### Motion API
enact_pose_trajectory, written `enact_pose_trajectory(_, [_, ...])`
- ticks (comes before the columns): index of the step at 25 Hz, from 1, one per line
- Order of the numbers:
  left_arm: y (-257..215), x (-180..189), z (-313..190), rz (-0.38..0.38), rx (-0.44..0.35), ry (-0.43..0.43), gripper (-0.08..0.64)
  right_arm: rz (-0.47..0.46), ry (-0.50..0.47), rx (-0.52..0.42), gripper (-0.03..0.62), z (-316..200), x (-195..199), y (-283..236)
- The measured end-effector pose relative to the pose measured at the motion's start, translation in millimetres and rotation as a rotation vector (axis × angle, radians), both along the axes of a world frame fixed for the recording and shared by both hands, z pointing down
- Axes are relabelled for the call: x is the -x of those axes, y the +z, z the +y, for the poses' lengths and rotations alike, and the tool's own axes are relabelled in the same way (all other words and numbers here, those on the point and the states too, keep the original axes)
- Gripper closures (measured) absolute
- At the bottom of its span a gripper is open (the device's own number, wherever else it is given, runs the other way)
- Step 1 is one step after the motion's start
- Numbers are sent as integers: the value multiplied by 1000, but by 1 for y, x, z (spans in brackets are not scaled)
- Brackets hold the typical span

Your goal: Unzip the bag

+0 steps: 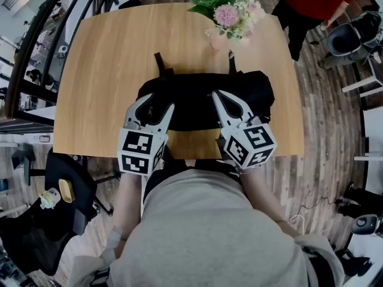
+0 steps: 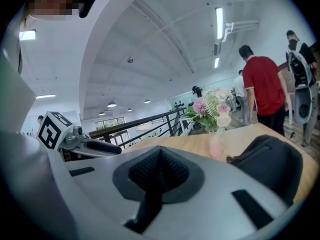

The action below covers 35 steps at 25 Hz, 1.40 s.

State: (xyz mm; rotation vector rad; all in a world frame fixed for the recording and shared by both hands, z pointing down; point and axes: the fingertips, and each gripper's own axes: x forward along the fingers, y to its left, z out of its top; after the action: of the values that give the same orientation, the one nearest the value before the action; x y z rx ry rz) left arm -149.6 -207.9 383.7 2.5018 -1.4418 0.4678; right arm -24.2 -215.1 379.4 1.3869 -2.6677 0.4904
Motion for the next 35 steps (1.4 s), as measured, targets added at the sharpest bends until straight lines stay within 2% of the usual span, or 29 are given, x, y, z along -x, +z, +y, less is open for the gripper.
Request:
enact_pose_trajectory(3, [-2,-32,-1,26,12,84,354,-16,3,2,583,-1,0,-3])
enact_pose_trajectory(8, [-2,-76,-1,-38,-11,238,354,-21,-1,0,583,-1,-2,-4])
enact_pose_trajectory(12, [4,-92,-8,-106,-22,300,354,-24,1,0,583,-2,-2,-3])
enact_pose_trajectory(17, [13,-98,-11,-196,-28,329,361,-23,2,8,583,1,-1,-1])
enact_pose_trajectory(25, [26,-108,-14,-319,-50,337,465,-1,10,7,583,0,-4,2])
enact_pose_trajectory(29, [29,-109,-13,-336,-51,344,501,1,7,5,583,-3,-5,3])
enact_pose_trajectory(35, [28,-108,-11,-311,-46,342,518,6,1,0,583,-3,-6,3])
